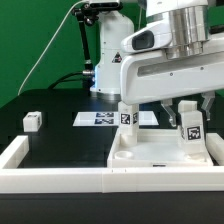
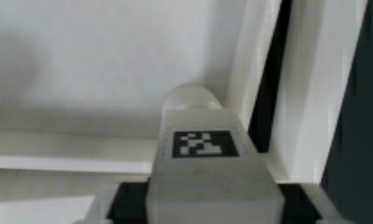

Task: Assemble square table

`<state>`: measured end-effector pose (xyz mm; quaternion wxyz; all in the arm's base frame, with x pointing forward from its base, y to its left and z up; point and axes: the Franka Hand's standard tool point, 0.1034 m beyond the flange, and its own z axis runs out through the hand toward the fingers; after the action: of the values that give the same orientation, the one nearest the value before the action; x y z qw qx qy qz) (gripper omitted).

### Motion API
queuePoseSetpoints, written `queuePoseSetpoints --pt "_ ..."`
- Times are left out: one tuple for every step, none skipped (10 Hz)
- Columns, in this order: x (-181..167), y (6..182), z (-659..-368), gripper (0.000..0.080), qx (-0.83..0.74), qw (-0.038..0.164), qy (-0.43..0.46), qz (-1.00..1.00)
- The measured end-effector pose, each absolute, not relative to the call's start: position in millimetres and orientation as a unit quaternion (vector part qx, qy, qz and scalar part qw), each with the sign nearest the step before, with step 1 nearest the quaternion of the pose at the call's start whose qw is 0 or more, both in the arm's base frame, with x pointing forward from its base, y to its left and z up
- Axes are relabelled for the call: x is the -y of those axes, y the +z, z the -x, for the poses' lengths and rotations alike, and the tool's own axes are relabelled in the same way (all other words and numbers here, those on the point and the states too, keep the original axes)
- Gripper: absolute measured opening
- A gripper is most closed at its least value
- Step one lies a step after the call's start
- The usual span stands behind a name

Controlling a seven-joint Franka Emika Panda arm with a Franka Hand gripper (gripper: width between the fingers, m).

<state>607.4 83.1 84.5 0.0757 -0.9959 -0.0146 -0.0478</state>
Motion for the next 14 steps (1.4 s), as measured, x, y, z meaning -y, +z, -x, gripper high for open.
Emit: queuePoseSetpoints --pt "-83.1 84.5 -607.4 0.0289 0.013 0.076 -0.048 0.996" --pt "-83.1 84.5 -607.5 0.0289 0.005 0.077 -0.047 0.996" --pt "-83.0 84.5 -607.5 0.0289 0.005 0.077 -0.047 0.996" --pt "-83.4 84.5 -607.4 0.0289 -0.019 0.079 -0.045 0.996" --pt "-83.5 84.5 -607.4 0.0289 -0.063 0.081 -0.042 0.994" --pt "-85.1 84.4 -607.0 0.0289 -0.107 0.083 -0.038 0.99" --pt "-90.7 84.0 -605.7 0.029 -0.167 0.085 -0.032 0.982" --pt "-94.1 83.7 -605.0 0.029 -0.222 0.087 -0.026 0.971" --pt "-95.8 83.5 -604.8 0.029 -0.274 0.092 -0.021 0.957" --pt "-99.3 83.4 -605.4 0.029 -0.316 0.093 -0.019 0.944" --pt "-106.5 83.3 -605.9 0.029 -0.368 0.095 -0.018 0.925" --pt "-112.3 83.2 -606.1 0.029 -0.415 0.097 -0.015 0.904" --pt "-115.1 83.0 -606.5 0.029 -0.45 0.098 -0.013 0.887" --pt "-117.3 82.7 -606.3 0.029 -0.496 0.099 -0.008 0.862"
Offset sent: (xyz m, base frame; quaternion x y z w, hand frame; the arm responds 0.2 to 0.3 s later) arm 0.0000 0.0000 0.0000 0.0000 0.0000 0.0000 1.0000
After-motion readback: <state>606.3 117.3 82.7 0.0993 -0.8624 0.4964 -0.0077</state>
